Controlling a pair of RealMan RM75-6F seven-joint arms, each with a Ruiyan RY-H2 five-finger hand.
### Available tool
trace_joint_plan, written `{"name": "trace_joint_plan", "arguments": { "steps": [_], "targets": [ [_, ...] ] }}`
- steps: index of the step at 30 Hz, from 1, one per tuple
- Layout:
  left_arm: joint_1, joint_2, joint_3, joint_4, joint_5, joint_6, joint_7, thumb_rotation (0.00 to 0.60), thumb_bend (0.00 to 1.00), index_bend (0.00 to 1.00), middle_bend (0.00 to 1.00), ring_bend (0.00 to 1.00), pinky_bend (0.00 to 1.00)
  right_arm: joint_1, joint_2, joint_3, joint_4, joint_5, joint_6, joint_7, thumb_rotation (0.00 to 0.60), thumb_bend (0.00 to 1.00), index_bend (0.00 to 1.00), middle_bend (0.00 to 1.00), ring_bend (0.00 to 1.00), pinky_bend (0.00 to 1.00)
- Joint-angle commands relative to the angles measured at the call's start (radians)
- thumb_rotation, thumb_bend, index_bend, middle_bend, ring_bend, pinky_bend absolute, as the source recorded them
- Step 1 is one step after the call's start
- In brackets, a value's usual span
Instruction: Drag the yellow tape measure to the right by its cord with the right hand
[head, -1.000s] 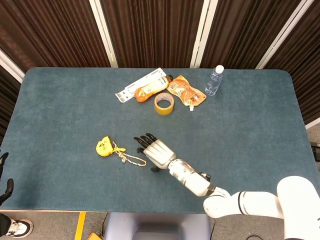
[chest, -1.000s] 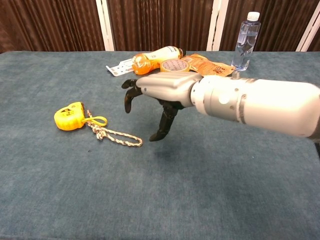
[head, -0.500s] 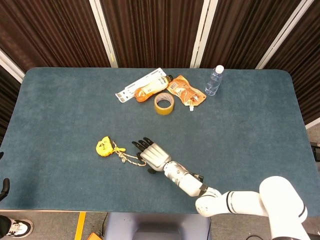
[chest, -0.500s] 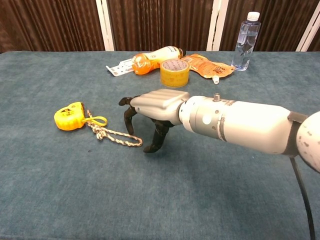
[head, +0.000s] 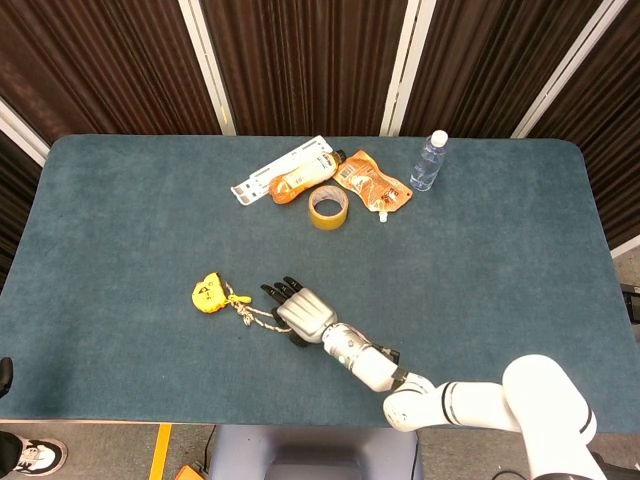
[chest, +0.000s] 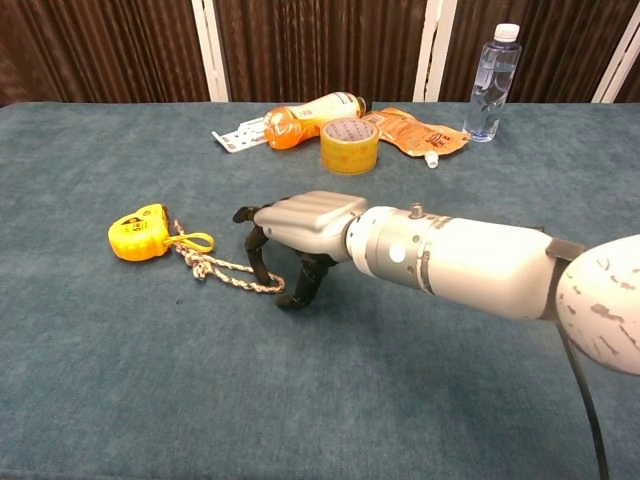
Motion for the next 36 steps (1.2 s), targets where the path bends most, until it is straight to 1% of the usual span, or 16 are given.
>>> {"name": "trace_joint_plan", "arguments": {
  "steps": [1, 12, 22, 25, 30, 36],
  "targets": [
    [0.003, 0.003, -0.001, 0.001, -0.005, 0.001, -0.009, 0.600, 0.52, 0.05, 0.00, 0.00, 0.09, 0.001, -0.003, -0.003, 0.004, -0.003, -0.001, 0.002, 0.600, 0.42, 0.61, 0.11, 0.17, 0.00],
    [0.005, 0.010, -0.007, -0.005, -0.015, 0.000, -0.019, 0.600, 0.52, 0.05, 0.00, 0.00, 0.09, 0.000, -0.001, -0.008, 0.017, -0.006, 0.001, 0.010, 0.600, 0.43, 0.68, 0.12, 0.18, 0.00],
    [0.006, 0.013, -0.010, -0.001, -0.020, -0.001, -0.030, 0.600, 0.52, 0.05, 0.00, 0.00, 0.09, -0.008, 0.003, -0.031, 0.035, -0.020, 0.010, -0.006, 0.600, 0.44, 0.75, 0.15, 0.23, 0.00],
    [0.009, 0.014, -0.013, 0.002, -0.024, 0.002, -0.038, 0.600, 0.52, 0.05, 0.00, 0.00, 0.09, -0.021, 0.025, -0.041, 0.026, -0.031, 0.030, -0.018, 0.600, 0.44, 0.75, 0.15, 0.23, 0.00],
    [0.009, 0.017, -0.018, 0.006, -0.034, -0.002, -0.052, 0.600, 0.52, 0.05, 0.00, 0.00, 0.09, -0.053, 0.085, -0.047, -0.009, -0.040, 0.069, -0.018, 0.600, 0.44, 0.76, 0.15, 0.23, 0.00],
    [0.008, 0.012, -0.019, 0.007, -0.033, -0.001, -0.040, 0.600, 0.52, 0.05, 0.00, 0.00, 0.09, -0.090, 0.157, -0.060, -0.046, -0.055, 0.103, -0.014, 0.600, 0.44, 0.76, 0.15, 0.23, 0.00]
  ]
}}
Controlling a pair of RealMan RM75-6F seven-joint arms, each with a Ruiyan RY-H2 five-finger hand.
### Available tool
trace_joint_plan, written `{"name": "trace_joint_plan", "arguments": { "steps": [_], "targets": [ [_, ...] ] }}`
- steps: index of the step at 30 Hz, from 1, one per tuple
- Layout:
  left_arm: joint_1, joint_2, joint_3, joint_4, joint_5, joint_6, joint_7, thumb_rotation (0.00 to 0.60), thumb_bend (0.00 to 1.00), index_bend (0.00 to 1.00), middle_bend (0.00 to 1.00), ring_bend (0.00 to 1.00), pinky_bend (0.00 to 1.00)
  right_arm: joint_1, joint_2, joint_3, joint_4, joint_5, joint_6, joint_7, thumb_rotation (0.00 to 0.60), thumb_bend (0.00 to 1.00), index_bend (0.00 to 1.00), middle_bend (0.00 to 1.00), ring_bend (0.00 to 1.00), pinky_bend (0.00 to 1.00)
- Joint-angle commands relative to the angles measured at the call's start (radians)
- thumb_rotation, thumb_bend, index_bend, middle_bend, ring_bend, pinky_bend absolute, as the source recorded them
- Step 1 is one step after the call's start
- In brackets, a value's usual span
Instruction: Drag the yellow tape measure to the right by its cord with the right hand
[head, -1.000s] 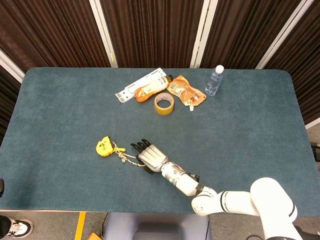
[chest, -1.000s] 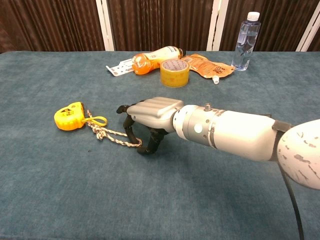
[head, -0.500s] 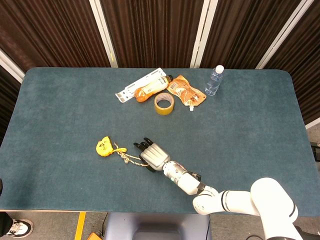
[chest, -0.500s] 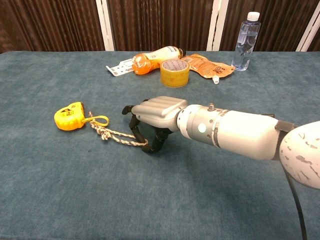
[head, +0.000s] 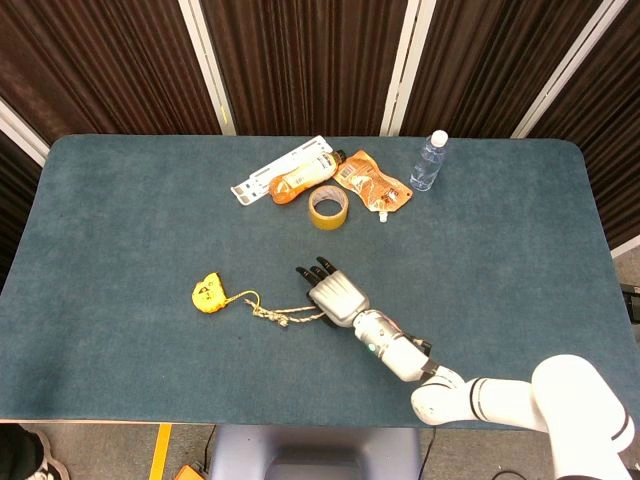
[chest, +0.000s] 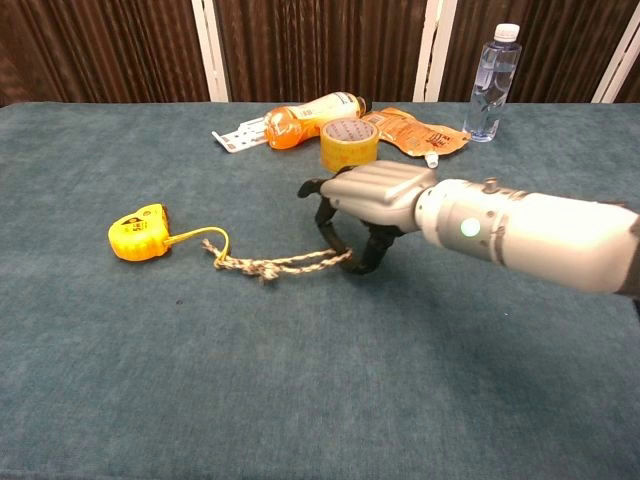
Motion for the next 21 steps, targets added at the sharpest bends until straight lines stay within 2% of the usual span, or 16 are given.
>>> {"name": "trace_joint_plan", "arguments": {
  "steps": [1, 11, 21],
  "targets": [
    [-0.001, -0.002, 0.001, 0.000, 0.001, -0.002, 0.007, 0.600, 0.52, 0.05, 0.00, 0.00, 0.09, -0.023, 0.039, -0.011, -0.023, -0.013, 0.021, 0.001, 0.600, 0.44, 0.77, 0.15, 0.23, 0.00],
    [-0.008, -0.011, 0.001, 0.001, -0.001, -0.014, 0.024, 0.600, 0.52, 0.05, 0.00, 0.00, 0.09, -0.096, 0.176, -0.049, -0.092, -0.042, 0.076, 0.000, 0.600, 0.44, 0.78, 0.15, 0.23, 0.00],
    [-0.021, -0.030, 0.007, 0.006, 0.004, -0.034, 0.062, 0.600, 0.52, 0.05, 0.00, 0.00, 0.09, -0.172, 0.294, -0.080, -0.122, -0.094, 0.120, 0.059, 0.600, 0.44, 0.78, 0.15, 0.23, 0.00]
  ]
}}
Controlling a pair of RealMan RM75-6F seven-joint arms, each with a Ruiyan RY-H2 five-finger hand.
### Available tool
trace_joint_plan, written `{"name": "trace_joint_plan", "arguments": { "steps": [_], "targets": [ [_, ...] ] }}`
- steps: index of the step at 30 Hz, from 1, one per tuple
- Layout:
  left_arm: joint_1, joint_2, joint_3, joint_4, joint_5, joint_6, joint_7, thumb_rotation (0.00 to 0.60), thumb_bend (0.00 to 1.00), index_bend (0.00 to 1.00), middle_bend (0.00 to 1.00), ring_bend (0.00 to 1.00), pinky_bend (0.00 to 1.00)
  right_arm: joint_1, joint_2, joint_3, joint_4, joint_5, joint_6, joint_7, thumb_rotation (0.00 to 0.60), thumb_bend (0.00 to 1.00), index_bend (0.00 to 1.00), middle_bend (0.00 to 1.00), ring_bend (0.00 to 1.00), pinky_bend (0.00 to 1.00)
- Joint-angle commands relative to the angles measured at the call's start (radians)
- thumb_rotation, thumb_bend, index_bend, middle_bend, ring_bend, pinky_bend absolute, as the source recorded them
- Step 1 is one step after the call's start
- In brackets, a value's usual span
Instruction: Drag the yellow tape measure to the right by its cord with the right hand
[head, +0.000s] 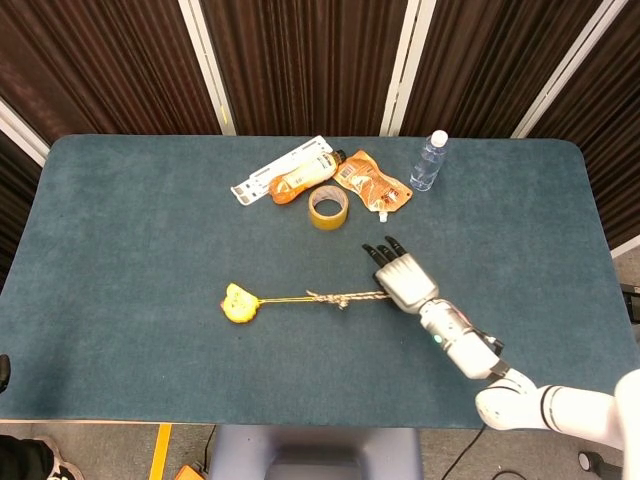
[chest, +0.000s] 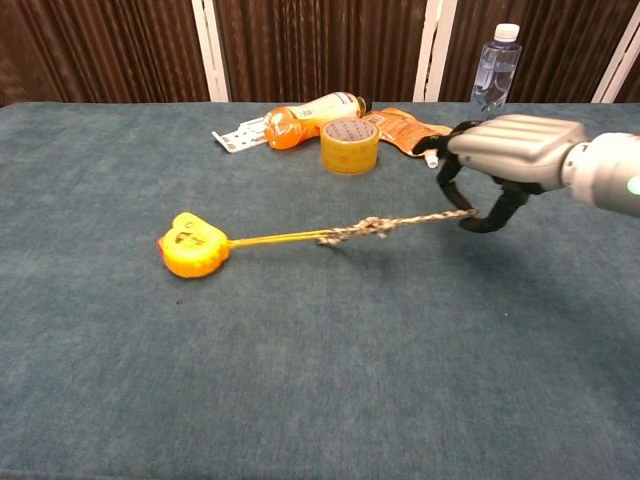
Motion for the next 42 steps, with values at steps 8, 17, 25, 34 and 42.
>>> {"name": "trace_joint_plan", "arguments": {
  "steps": [8, 17, 25, 34, 42],
  "targets": [
    [-0.009, -0.017, 0.007, 0.000, 0.011, -0.009, 0.030, 0.600, 0.52, 0.05, 0.00, 0.00, 0.09, -0.080, 0.105, -0.032, 0.008, -0.058, 0.041, 0.079, 0.600, 0.44, 0.78, 0.15, 0.23, 0.00],
    [-0.016, -0.023, 0.008, 0.001, 0.010, -0.019, 0.041, 0.600, 0.52, 0.05, 0.00, 0.00, 0.09, -0.166, 0.196, -0.054, 0.053, -0.085, 0.078, 0.162, 0.600, 0.44, 0.79, 0.15, 0.23, 0.00],
    [-0.016, -0.027, 0.009, 0.001, 0.012, -0.019, 0.046, 0.600, 0.52, 0.05, 0.00, 0.00, 0.09, -0.212, 0.229, -0.049, 0.121, -0.080, 0.081, 0.242, 0.600, 0.44, 0.79, 0.15, 0.23, 0.00],
    [-0.021, -0.036, 0.010, 0.004, 0.007, -0.026, 0.067, 0.600, 0.52, 0.05, 0.00, 0.00, 0.09, -0.270, 0.259, -0.031, 0.267, -0.046, 0.058, 0.359, 0.600, 0.44, 0.80, 0.15, 0.23, 0.00],
    [-0.022, -0.038, 0.008, 0.004, 0.004, -0.025, 0.068, 0.600, 0.52, 0.05, 0.00, 0.00, 0.09, -0.327, 0.260, -0.030, 0.374, -0.051, 0.048, 0.437, 0.600, 0.45, 0.80, 0.15, 0.23, 0.00]
  ]
}}
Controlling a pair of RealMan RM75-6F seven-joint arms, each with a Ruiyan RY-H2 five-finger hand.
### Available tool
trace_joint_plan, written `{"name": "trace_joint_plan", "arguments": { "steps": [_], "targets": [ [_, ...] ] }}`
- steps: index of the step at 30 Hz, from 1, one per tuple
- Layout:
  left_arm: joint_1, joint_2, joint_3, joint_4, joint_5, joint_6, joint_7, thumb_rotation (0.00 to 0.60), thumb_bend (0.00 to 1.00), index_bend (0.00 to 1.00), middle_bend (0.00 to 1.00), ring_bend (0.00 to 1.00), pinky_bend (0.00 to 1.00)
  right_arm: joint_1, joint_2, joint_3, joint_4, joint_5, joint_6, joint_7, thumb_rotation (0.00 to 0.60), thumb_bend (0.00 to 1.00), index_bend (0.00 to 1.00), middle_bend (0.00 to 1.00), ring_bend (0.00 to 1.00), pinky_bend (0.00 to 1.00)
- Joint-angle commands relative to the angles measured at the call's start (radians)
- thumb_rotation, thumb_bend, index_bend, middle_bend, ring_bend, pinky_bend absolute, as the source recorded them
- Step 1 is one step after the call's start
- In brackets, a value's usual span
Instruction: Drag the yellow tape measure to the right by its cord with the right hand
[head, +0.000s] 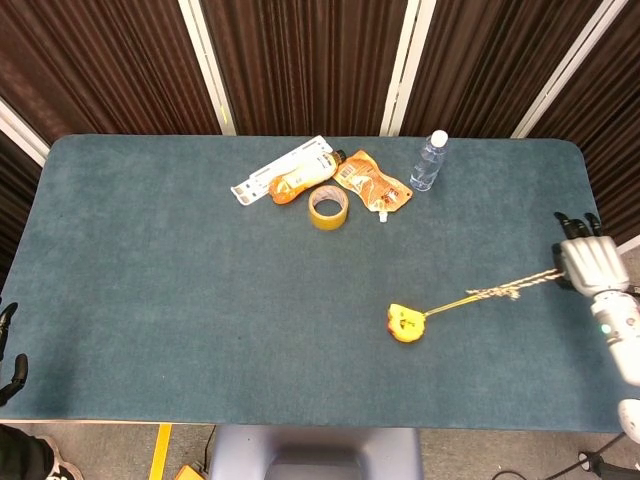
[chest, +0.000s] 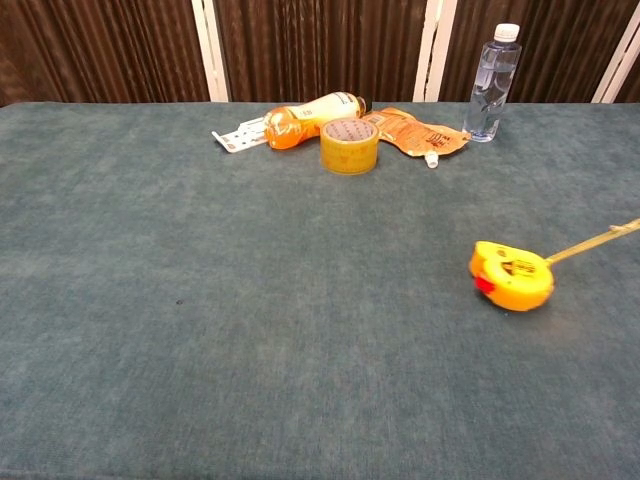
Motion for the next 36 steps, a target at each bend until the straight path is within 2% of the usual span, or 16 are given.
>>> {"name": "trace_joint_plan", "arguments": {
  "steps": [1, 6, 10, 12, 14, 16, 18, 21, 26, 31, 36],
  "targets": [
    [-0.002, -0.001, 0.000, 0.000, 0.001, -0.001, 0.003, 0.600, 0.52, 0.05, 0.00, 0.00, 0.09, -0.024, -0.002, 0.000, 0.035, -0.006, -0.005, 0.027, 0.600, 0.45, 0.80, 0.15, 0.23, 0.00],
    [-0.003, -0.002, 0.000, -0.002, 0.001, -0.002, 0.007, 0.600, 0.52, 0.05, 0.00, 0.00, 0.09, -0.039, -0.008, 0.006, 0.059, -0.033, 0.000, 0.071, 0.600, 0.45, 0.77, 0.15, 0.23, 0.00],
    [-0.004, -0.003, -0.001, -0.003, 0.000, -0.003, 0.008, 0.600, 0.52, 0.05, 0.00, 0.00, 0.09, -0.035, 0.014, 0.022, 0.007, -0.051, -0.006, 0.116, 0.600, 0.40, 0.47, 0.15, 0.19, 0.00],
    [-0.002, -0.003, 0.001, 0.001, -0.001, -0.002, 0.005, 0.600, 0.52, 0.05, 0.00, 0.00, 0.09, -0.033, 0.024, 0.038, -0.029, -0.055, 0.012, 0.112, 0.600, 0.30, 0.27, 0.11, 0.14, 0.00],
    [-0.002, -0.003, 0.002, 0.004, -0.001, -0.003, 0.001, 0.600, 0.52, 0.05, 0.00, 0.00, 0.09, -0.031, 0.032, 0.054, -0.070, -0.059, 0.033, 0.111, 0.600, 0.22, 0.12, 0.06, 0.11, 0.00],
    [-0.005, -0.002, 0.000, 0.002, -0.003, -0.006, 0.002, 0.600, 0.52, 0.05, 0.00, 0.00, 0.09, -0.029, 0.049, 0.071, -0.129, -0.066, 0.056, 0.104, 0.600, 0.18, 0.04, 0.04, 0.10, 0.00],
    [-0.005, -0.002, -0.001, 0.002, -0.004, -0.007, 0.002, 0.600, 0.52, 0.05, 0.00, 0.00, 0.09, -0.028, 0.072, 0.084, -0.199, -0.073, 0.076, 0.086, 0.600, 0.16, 0.00, 0.02, 0.09, 0.00],
    [-0.005, -0.001, -0.002, 0.003, -0.004, -0.005, -0.003, 0.600, 0.52, 0.05, 0.00, 0.00, 0.09, -0.037, 0.101, 0.104, -0.304, -0.089, 0.132, 0.057, 0.600, 0.15, 0.00, 0.02, 0.09, 0.00],
    [-0.005, 0.001, -0.003, 0.007, -0.007, -0.006, -0.015, 0.600, 0.52, 0.05, 0.00, 0.00, 0.09, -0.092, 0.133, 0.105, -0.477, -0.152, 0.269, 0.021, 0.600, 0.15, 0.06, 0.02, 0.09, 0.00],
    [-0.008, 0.002, -0.006, 0.015, -0.019, -0.017, -0.026, 0.600, 0.52, 0.05, 0.00, 0.00, 0.09, -0.209, 0.176, 0.037, -0.629, -0.278, 0.441, -0.048, 0.600, 0.15, 0.09, 0.02, 0.09, 0.00],
    [-0.014, 0.006, -0.007, 0.021, -0.026, -0.031, -0.036, 0.600, 0.52, 0.05, 0.00, 0.00, 0.09, -0.369, 0.200, -0.047, -0.649, -0.318, 0.595, -0.078, 0.600, 0.15, 0.10, 0.02, 0.09, 0.00]
  ]
}}
